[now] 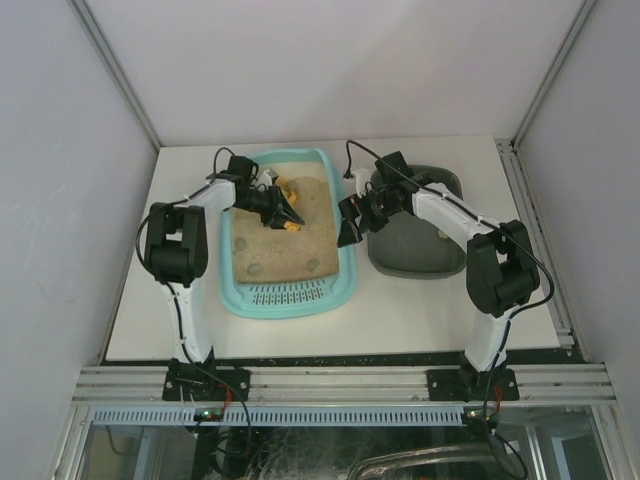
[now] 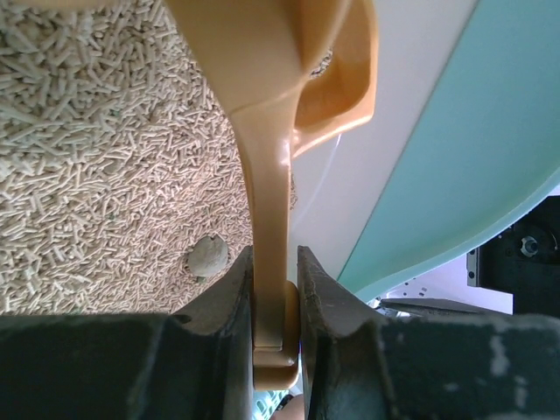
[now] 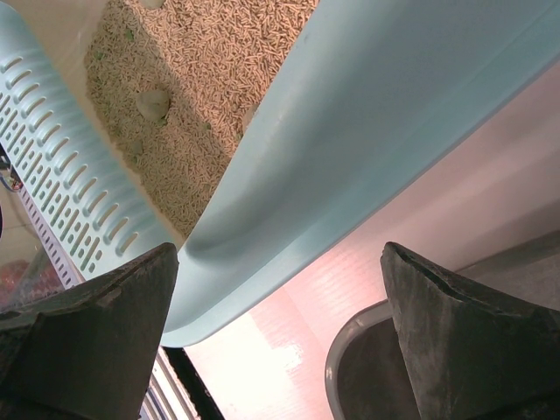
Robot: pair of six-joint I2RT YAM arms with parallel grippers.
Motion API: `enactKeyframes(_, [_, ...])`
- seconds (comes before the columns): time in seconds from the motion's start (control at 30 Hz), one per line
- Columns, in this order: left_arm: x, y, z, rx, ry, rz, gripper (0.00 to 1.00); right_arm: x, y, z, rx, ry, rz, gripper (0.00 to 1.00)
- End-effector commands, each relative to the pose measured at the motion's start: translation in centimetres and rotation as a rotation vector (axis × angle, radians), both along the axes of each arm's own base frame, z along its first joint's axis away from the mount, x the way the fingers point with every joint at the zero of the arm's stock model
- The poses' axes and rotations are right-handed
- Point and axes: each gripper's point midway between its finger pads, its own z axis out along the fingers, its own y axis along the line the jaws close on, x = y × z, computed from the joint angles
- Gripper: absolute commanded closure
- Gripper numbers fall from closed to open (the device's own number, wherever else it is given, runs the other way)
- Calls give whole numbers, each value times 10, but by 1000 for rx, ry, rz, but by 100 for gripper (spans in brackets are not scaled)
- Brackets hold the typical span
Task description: Clean the litter box
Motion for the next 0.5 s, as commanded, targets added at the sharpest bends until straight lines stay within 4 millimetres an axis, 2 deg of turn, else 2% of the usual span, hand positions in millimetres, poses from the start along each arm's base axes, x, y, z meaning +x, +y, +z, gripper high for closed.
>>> enactKeyframes(0.0, [9, -17, 16, -86, -133, -43, 100, 3, 4, 8, 22, -36, 9, 0])
enactKeyframes(0.13, [4, -19, 23, -104, -164, -47, 100, 2, 3, 8, 19, -39, 12, 0])
enactKeyframes(0.47, [-26, -10, 20, -66, -158, -57, 100, -2, 6, 6, 9, -37, 30, 0])
